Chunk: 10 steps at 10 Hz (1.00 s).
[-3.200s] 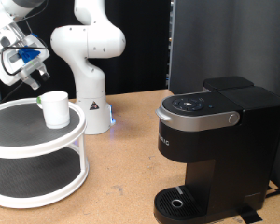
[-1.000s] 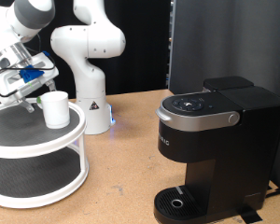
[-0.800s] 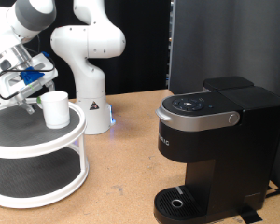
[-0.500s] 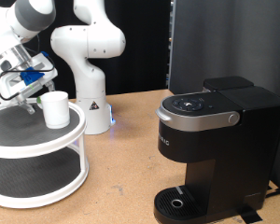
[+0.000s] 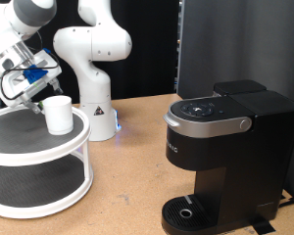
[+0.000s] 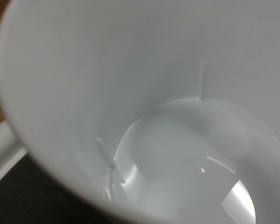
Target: Make a cup of coffee with the keurig machine
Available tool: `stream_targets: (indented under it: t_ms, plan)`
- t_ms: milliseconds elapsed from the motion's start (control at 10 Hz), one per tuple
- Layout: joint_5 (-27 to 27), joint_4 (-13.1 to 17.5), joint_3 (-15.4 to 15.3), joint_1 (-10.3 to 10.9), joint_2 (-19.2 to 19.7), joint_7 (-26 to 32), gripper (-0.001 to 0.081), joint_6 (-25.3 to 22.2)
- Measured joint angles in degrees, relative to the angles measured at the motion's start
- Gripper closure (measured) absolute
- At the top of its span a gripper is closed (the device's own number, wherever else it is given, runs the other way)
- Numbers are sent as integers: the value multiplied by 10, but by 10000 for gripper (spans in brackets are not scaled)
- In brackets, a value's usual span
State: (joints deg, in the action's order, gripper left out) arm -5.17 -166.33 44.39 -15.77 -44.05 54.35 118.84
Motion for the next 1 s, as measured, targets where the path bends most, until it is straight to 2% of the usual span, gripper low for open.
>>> stream_targets:
  t_ms: [500,600,700,800,900,1000]
  plan:
    - [0,0,-20,-20,-17,-14,13,-12]
    - [0,0,-25,-20,-17,-21,185,-11]
    - [-1,-1,-30,-20,-17,-28,185,-8]
    - [-3,-1,-34,-20,-17,-35,389,-5]
    - [-6,-2,-39,-20,-17,-42,522,-1]
    - [-9,-3,-44,-20,-17,-47,522,4]
